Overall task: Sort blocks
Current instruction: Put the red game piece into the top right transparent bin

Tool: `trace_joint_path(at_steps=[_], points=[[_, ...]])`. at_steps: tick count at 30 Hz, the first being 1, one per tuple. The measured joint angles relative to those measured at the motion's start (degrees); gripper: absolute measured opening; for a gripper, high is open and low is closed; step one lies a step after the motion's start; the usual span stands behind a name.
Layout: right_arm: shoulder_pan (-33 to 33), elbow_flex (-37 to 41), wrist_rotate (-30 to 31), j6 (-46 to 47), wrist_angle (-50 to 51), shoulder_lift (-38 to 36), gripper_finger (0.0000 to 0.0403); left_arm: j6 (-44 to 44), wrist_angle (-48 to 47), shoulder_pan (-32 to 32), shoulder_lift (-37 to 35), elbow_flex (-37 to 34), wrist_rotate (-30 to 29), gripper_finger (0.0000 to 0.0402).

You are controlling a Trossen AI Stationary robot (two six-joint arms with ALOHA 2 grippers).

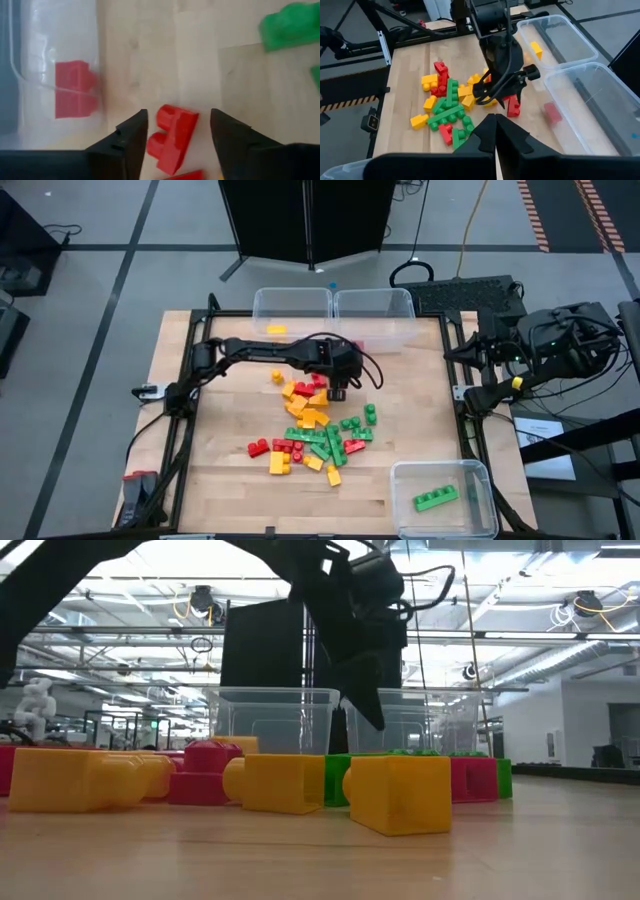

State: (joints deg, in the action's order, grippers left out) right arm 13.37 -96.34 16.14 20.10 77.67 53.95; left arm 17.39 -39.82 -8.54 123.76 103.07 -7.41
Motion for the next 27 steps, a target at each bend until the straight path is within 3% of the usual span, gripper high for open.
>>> trace_joint_path(at_steps=[8, 27], points=[[0.00, -0.01, -0.01, 0.00, 0.72, -0.02, 0.0002, 0.03, -0.29, -0.90, 0.03, -0.02, 0.14, 0.0269], [0.00, 0.00, 0.00, 0.00, 0.67, 0.00, 0.0002, 2.62, 0.06, -0.43, 1.98, -2.73, -0.10, 0.0274]])
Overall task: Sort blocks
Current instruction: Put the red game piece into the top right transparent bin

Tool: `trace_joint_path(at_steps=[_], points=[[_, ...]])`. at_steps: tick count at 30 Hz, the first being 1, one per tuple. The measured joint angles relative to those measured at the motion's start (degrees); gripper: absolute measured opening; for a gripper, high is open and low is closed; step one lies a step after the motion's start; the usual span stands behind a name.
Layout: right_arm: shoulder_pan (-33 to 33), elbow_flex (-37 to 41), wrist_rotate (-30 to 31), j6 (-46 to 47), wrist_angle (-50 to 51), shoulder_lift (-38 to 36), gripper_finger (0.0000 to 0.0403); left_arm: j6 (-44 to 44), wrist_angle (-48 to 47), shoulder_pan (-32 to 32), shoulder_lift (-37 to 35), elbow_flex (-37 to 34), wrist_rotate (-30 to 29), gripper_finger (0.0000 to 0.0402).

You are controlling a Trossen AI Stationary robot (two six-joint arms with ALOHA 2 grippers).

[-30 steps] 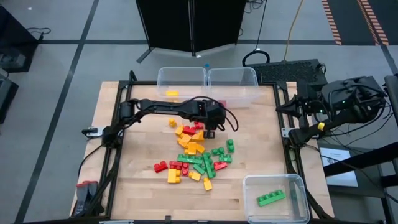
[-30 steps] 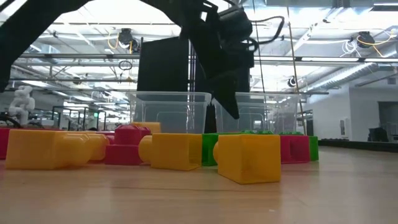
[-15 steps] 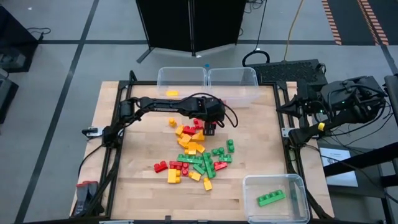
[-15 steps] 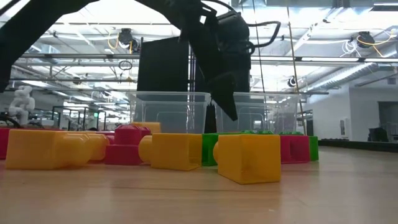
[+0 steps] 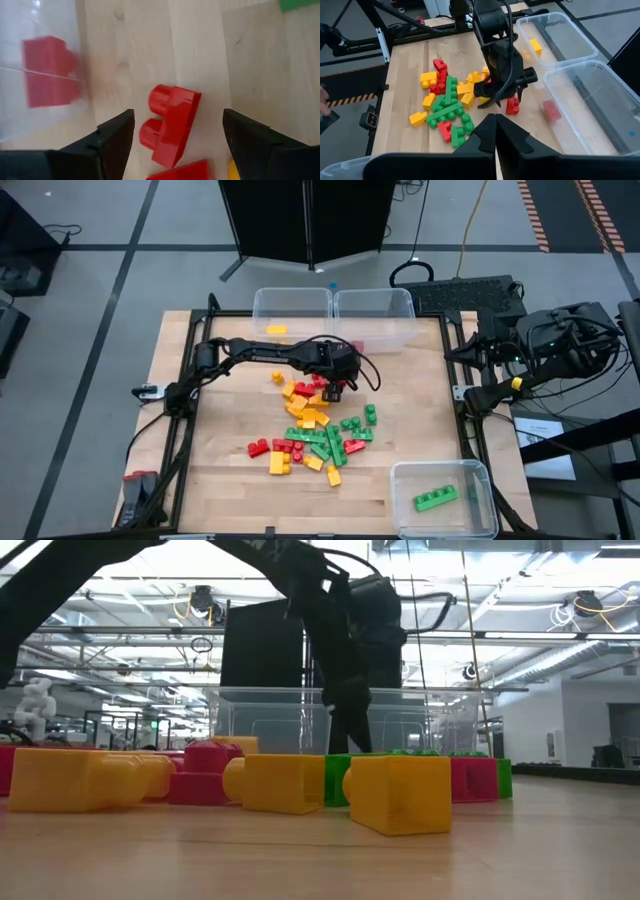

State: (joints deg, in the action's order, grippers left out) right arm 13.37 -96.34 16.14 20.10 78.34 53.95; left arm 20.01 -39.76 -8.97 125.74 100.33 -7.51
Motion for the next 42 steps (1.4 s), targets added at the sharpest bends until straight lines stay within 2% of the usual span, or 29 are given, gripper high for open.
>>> trace_joint_path(at_steps=[8, 11, 15, 22, 24, 29, 37, 40, 42], points=[[0.00, -0.01, 0.00, 0.07, -0.04, 0.00, 0.0002, -0.02, 0.30, -0.05, 3.32, -0.02, 0.00, 0.0272], [0.00, -0.01, -0.02, 0.13, -0.06, 0.00, 0.0002, -0.15, 0.02, -0.54, 3.75, 0.04, 2.02, 0.0252], [-0.01, -0.02, -0.01, 0.17, -0.17, 0.01, 0.0002, -0.22, -0.19, -0.48, 3.94, 0.04, 2.93, 0.0195], [-0.02, 0.00, 0.00, 0.02, -0.28, 0.02, 0.0002, -0.85, -0.42, -0.26, 3.99, 0.04, 2.74, 0.0040], [0.00, -0.01, -0.02, 0.02, -0.29, 0.02, 0.0002, -2.48, -0.86, -0.27, 3.99, 0.04, 2.73, 0.0011], [0.00, -0.01, 0.00, 0.02, -0.39, 0.01, 0.0002, -8.86, -2.80, -0.13, 3.56, 2.29, 2.11, 0.0012], [-0.02, -0.02, -0.02, 0.20, -0.61, 0.02, 0.0002, -19.34, -12.86, 1.93, -0.01, 9.90, -6.17, 0.0004], [-0.02, -0.01, -0.03, 0.06, -0.61, 0.02, 0.0002, -14.91, -17.35, 2.29, -0.62, 9.90, -5.63, 0.0004], [-0.02, 0.01, -0.19, 0.02, -0.59, 0.00, 0.0002, -9.87, -22.56, 2.21, -0.60, 9.77, -1.96, 0.0010]])
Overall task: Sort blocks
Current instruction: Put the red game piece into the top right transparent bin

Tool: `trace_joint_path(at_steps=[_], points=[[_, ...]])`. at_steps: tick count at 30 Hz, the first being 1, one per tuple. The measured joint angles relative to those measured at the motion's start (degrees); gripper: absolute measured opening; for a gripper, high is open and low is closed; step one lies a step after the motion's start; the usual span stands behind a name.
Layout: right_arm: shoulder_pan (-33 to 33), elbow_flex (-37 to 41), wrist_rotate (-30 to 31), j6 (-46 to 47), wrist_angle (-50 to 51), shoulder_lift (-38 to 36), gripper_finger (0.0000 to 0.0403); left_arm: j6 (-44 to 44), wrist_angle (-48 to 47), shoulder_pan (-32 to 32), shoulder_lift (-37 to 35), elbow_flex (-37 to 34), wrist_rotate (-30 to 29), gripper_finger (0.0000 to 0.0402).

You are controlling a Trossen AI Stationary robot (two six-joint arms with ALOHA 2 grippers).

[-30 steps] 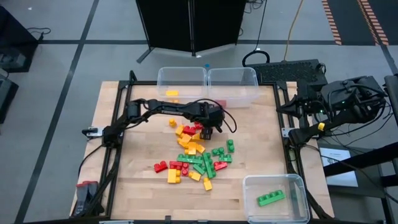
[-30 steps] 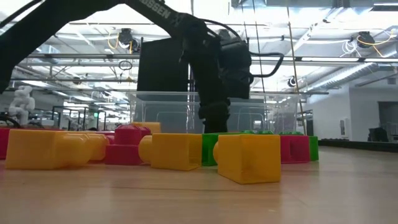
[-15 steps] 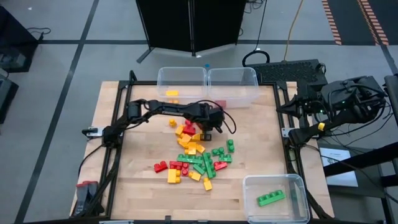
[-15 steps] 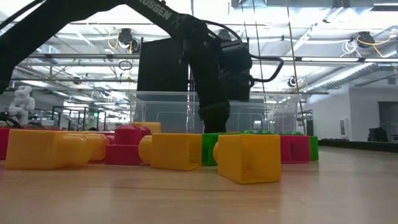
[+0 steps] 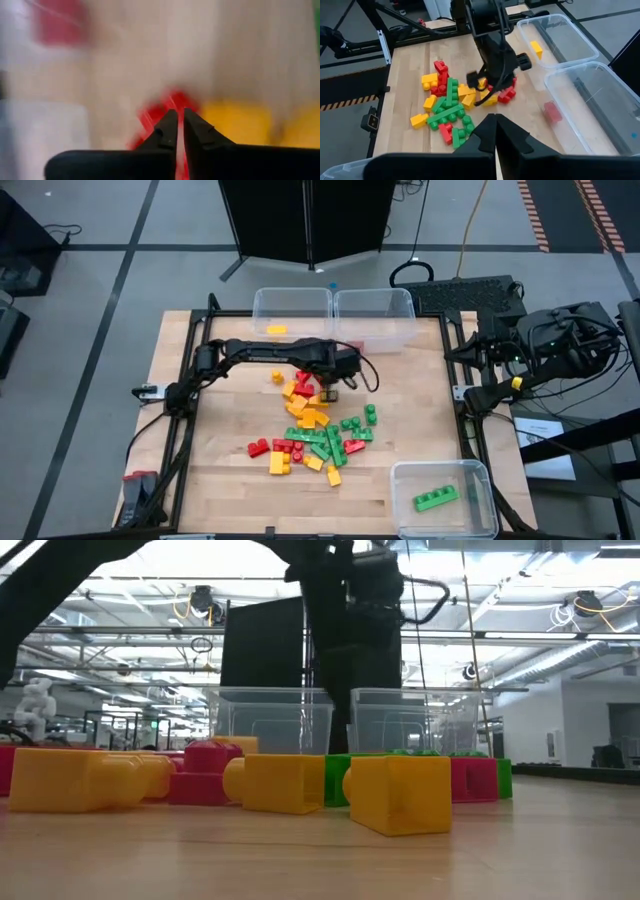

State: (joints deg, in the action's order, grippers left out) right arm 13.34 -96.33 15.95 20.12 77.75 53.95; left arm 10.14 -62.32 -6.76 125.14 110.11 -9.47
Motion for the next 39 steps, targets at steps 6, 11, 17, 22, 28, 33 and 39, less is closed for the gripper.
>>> trace_joint_path(at_steps=[6, 11, 17, 22, 28, 33, 39], points=[[0.02, -0.02, -2.92, -0.24, 0.04, 0.02, 0.0002, 9.18, -4.86, -0.39, 1.23, -0.09, 0.88, 0.0091], [0.04, -0.01, -3.04, -0.24, 0.10, 0.02, 0.0002, 17.14, -2.51, -0.33, 1.22, -0.09, 0.00, 0.0183], [0.07, -0.02, -5.85, -0.24, 0.49, 0.00, 0.0002, 22.00, -0.64, -0.35, 1.71, -3.04, -0.24, 0.0257], [0.07, -0.02, -5.84, -0.24, 0.54, 0.00, 0.0002, 23.80, 4.16, -1.01, 1.70, -5.56, -4.00, 0.0269], [0.07, -0.02, -5.82, -0.24, 0.54, 0.00, 0.0002, 26.54, 6.79, -2.54, 1.73, -5.58, -2.24, 0.0270], [0.07, -0.02, -5.82, -0.10, 0.66, -0.03, 0.0002, 28.21, 6.94, -3.62, 2.68, -5.58, 0.58, 0.0270], [0.07, -0.01, -5.82, 0.12, 1.02, -0.07, 0.0002, 29.21, 8.43, -4.31, 4.10, -5.51, 3.03, 0.0270]])
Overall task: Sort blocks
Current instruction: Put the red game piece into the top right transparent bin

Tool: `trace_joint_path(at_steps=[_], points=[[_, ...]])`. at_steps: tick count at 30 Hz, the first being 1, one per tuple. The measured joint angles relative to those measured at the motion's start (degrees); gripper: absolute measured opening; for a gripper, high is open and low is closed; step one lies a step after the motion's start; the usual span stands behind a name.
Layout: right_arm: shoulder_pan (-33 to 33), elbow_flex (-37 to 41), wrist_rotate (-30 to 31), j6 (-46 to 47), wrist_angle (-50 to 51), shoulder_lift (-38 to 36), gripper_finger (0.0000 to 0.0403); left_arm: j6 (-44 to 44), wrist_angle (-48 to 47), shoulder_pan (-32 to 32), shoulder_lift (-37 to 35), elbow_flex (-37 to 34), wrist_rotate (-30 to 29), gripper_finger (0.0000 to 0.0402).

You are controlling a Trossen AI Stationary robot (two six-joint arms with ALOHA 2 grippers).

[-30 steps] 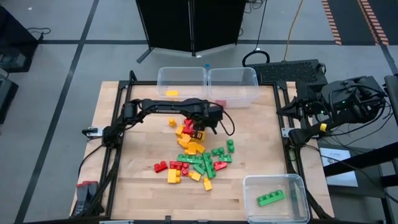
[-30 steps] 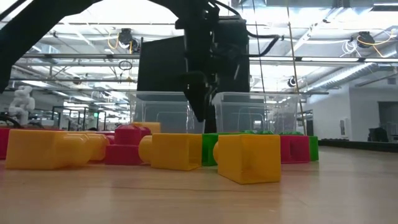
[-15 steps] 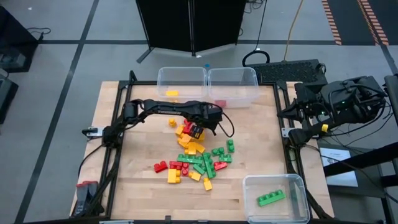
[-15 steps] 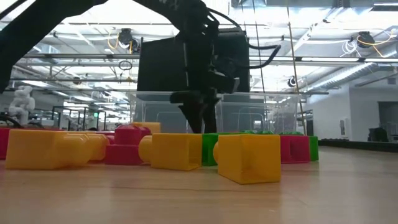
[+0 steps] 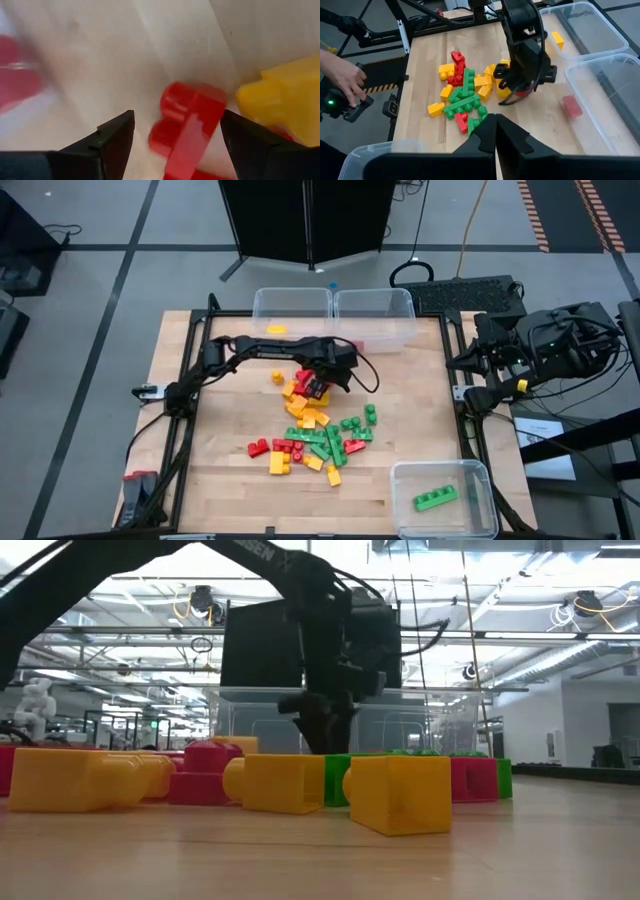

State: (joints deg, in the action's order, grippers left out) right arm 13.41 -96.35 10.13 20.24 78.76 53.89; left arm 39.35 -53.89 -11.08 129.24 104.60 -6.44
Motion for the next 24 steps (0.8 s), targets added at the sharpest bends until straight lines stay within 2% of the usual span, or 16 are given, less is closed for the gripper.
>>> trace_joint_path(at_steps=[4, 7, 10, 17, 24], points=[[0.00, -0.01, 0.01, 0.07, 0.04, 0.00, 0.0002, 0.00, -1.04, -0.21, 1.37, -0.04, 0.95, 0.0268], [0.00, 0.00, 0.00, 0.08, 0.04, -0.01, 0.0002, -0.02, -1.35, -0.02, 1.82, -0.01, 0.87, 0.0250], [-0.01, 0.00, 0.02, 0.10, 0.04, -0.02, 0.0002, -0.03, -1.38, 0.04, 1.89, 0.00, 0.53, 0.0214], [0.00, 0.01, 0.04, 0.08, 0.02, -0.02, 0.0002, -2.20, -2.31, 0.08, 1.83, 0.20, 1.54, 0.0101], [-0.02, 0.01, 0.35, 0.08, -0.02, -0.03, 0.0002, -7.61, -3.48, 0.35, 1.96, 2.90, -0.20, 0.0068]])
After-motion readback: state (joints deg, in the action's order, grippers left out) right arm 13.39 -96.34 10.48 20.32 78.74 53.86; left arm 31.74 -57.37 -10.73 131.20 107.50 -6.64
